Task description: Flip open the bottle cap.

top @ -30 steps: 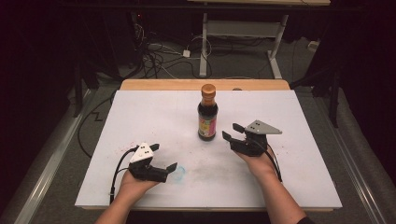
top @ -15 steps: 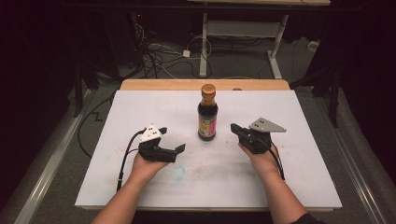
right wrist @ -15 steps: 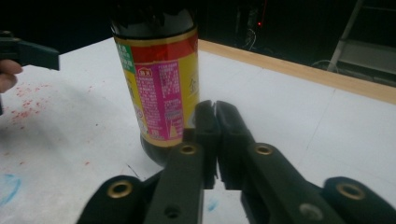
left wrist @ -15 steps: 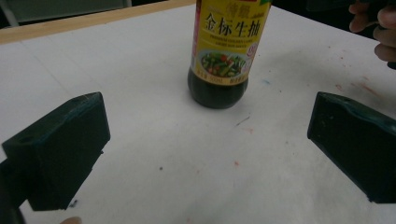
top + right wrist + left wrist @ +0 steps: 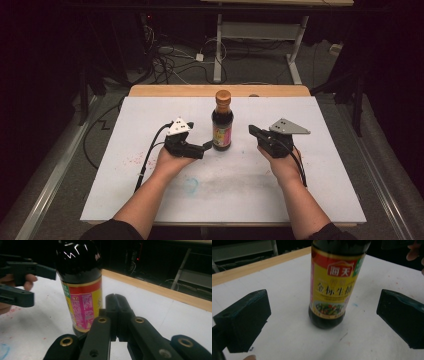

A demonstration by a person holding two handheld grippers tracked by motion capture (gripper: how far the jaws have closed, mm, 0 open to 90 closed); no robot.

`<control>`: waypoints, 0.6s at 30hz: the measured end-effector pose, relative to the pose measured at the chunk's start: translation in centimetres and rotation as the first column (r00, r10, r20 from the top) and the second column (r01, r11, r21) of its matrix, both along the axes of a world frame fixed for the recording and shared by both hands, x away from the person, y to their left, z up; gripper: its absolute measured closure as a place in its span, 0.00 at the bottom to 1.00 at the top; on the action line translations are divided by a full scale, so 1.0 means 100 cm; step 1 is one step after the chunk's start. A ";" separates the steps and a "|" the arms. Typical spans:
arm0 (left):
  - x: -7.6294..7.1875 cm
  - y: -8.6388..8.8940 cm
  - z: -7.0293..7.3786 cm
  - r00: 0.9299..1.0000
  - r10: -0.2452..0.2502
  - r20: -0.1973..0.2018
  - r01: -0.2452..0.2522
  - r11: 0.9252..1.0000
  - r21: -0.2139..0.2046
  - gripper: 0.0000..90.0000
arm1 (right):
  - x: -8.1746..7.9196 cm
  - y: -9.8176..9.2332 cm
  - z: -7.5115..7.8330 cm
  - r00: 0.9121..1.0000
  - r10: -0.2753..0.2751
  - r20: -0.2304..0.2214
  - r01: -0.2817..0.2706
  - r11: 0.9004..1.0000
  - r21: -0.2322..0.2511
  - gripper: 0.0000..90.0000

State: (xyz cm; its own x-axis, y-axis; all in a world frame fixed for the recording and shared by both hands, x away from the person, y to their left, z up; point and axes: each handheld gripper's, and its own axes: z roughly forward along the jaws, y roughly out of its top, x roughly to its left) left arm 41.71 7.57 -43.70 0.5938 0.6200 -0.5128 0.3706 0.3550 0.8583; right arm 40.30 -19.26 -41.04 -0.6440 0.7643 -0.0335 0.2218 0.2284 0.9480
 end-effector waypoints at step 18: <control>0.030 -0.043 -0.004 0.998 -0.047 -0.050 0.047 0.999 0.000 0.00 | 0.010 0.010 0.023 1.000 0.030 0.010 -0.030 0.999 0.011 1.00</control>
